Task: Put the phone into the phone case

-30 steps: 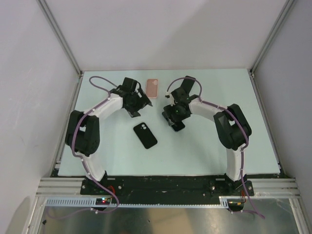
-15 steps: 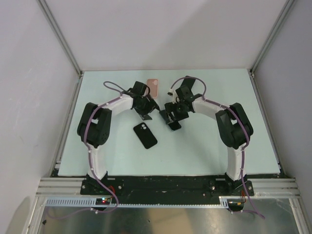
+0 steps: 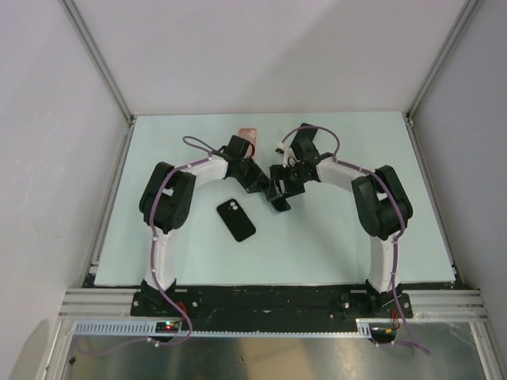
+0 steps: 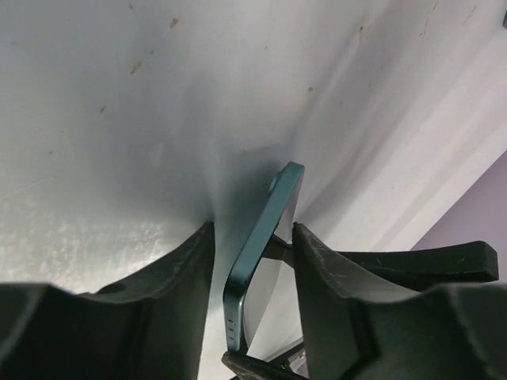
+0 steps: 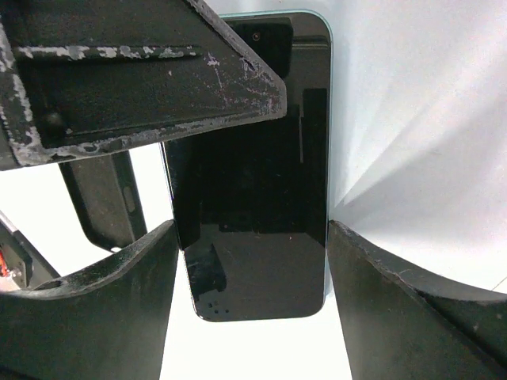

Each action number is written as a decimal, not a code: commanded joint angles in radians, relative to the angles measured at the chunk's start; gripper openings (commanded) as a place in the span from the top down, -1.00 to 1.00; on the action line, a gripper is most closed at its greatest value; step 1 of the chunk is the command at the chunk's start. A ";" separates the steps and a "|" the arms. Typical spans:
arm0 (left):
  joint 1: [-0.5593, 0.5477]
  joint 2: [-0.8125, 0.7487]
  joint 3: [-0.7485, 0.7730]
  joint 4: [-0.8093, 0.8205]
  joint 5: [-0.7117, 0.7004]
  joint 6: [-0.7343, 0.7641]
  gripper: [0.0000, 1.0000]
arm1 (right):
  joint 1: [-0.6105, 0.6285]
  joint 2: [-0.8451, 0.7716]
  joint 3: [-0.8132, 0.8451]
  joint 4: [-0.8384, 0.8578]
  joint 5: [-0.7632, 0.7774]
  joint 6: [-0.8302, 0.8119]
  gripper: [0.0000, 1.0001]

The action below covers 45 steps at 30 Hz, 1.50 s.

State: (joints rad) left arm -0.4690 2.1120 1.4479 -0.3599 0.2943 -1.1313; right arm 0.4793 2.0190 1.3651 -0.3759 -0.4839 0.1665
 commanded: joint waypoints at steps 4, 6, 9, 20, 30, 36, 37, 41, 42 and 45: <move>-0.011 0.005 0.016 0.068 0.024 -0.048 0.24 | -0.008 0.053 -0.035 -0.009 -0.066 0.036 0.37; -0.011 0.004 0.015 0.075 0.024 -0.050 0.39 | -0.009 0.049 -0.035 -0.008 -0.066 0.042 0.26; -0.011 0.006 0.010 0.091 0.028 -0.056 0.71 | -0.008 0.038 -0.036 -0.010 -0.053 0.049 -0.05; 0.000 -0.054 -0.108 0.355 0.066 -0.122 1.00 | -0.055 -0.115 -0.106 0.017 0.039 0.135 -0.73; 0.034 -0.201 -0.290 0.702 0.040 -0.212 1.00 | -0.208 -0.386 -0.237 0.155 -0.060 0.411 -0.86; 0.043 -0.321 -0.419 0.967 -0.020 -0.290 1.00 | -0.247 -0.431 -0.313 0.320 -0.145 0.637 -0.85; 0.042 -0.341 -0.430 0.995 -0.032 -0.290 1.00 | -0.249 -0.430 -0.319 0.365 -0.165 0.681 -0.84; 0.043 -0.423 -0.470 1.076 -0.081 -0.270 0.99 | -0.248 -0.421 -0.326 0.535 -0.252 0.839 -0.78; 0.043 -0.439 -0.473 1.087 -0.087 -0.265 1.00 | -0.246 -0.416 -0.325 0.578 -0.269 0.876 -0.77; 0.042 -0.466 -0.476 1.114 -0.093 -0.260 1.00 | -0.241 -0.403 -0.326 0.668 -0.302 0.976 -0.74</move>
State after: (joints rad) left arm -0.4286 1.7313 0.9684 0.5873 0.2367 -1.3727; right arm 0.2310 1.6100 1.0294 0.0681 -0.6891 0.9470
